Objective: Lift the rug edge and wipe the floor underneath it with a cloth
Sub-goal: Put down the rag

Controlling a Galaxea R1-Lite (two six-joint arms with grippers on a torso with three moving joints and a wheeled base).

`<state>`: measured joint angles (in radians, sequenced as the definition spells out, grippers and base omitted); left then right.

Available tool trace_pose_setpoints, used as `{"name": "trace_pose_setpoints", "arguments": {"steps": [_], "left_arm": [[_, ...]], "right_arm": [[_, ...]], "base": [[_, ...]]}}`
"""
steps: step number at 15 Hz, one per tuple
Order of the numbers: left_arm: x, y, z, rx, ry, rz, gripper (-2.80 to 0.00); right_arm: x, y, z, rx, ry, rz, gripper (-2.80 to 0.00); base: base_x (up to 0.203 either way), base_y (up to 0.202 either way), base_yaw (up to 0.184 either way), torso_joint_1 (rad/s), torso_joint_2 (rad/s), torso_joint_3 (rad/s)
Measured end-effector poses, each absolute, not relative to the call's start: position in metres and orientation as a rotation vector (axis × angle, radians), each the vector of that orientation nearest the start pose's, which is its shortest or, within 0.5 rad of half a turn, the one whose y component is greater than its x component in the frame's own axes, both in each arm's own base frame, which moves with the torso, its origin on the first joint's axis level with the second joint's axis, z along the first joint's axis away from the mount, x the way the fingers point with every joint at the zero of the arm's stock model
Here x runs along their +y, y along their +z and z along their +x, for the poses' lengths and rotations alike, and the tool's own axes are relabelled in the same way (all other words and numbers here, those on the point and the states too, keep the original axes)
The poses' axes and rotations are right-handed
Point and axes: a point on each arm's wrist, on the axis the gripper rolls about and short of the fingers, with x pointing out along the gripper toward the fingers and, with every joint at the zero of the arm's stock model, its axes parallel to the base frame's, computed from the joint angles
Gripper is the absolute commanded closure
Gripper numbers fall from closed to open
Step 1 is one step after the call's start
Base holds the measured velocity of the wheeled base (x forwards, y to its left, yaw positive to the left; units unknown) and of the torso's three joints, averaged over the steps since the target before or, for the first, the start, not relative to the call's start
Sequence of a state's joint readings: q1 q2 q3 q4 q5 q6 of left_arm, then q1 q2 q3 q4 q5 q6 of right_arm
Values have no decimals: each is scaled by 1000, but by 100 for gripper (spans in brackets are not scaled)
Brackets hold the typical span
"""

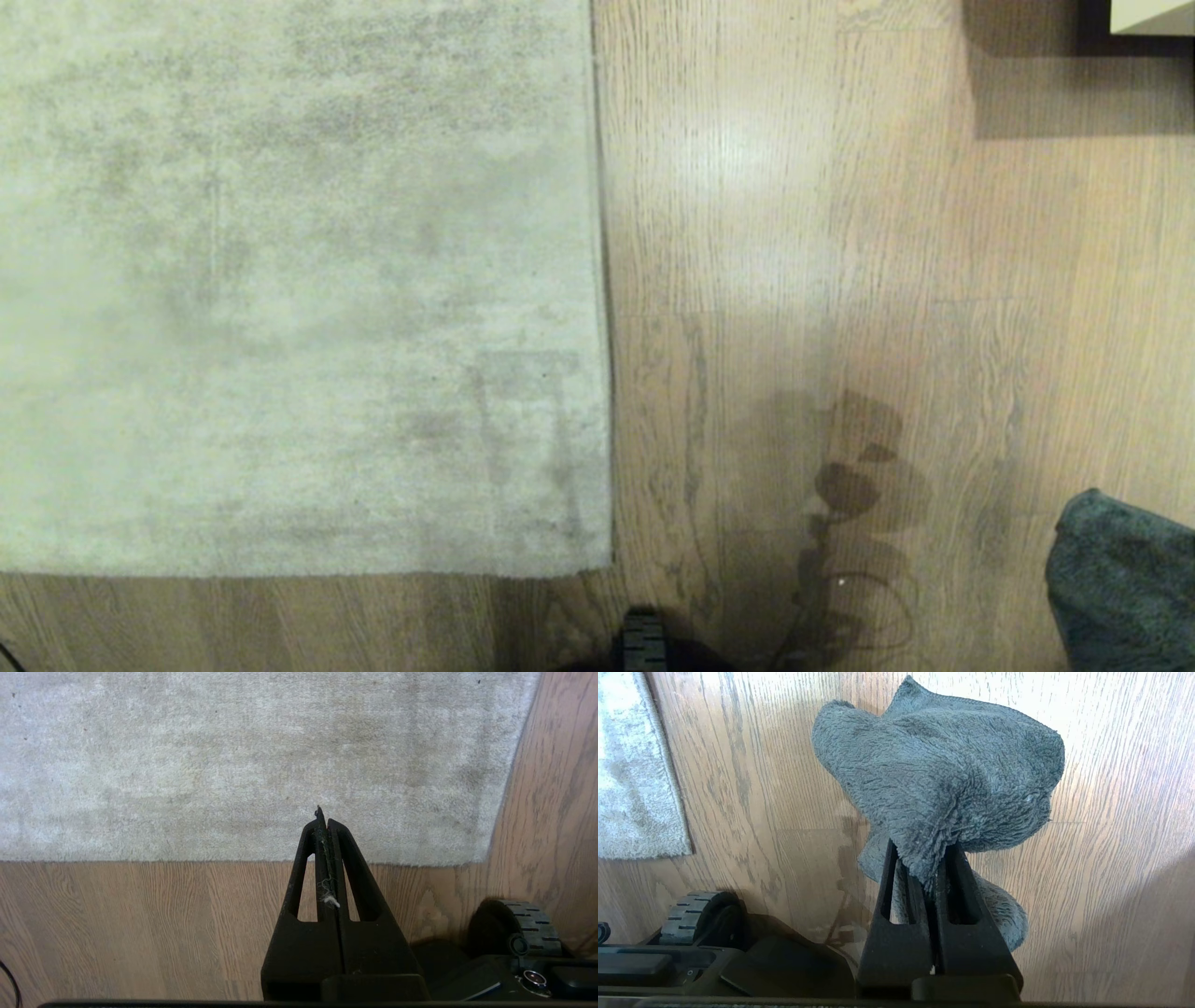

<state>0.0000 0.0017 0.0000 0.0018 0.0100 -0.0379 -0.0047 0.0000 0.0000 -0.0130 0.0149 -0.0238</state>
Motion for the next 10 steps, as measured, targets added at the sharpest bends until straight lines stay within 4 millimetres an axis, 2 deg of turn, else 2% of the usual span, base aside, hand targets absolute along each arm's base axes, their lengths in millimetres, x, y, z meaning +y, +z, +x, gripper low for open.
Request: {"name": "trace_pose_setpoints", "arguments": {"steps": [10], "left_arm": [[0,75,-23,3,11,-38,0]], "right_arm": [[0,77,-23,-13,10,-24,0]], "base": [[0,0,0,0,0,0]]}}
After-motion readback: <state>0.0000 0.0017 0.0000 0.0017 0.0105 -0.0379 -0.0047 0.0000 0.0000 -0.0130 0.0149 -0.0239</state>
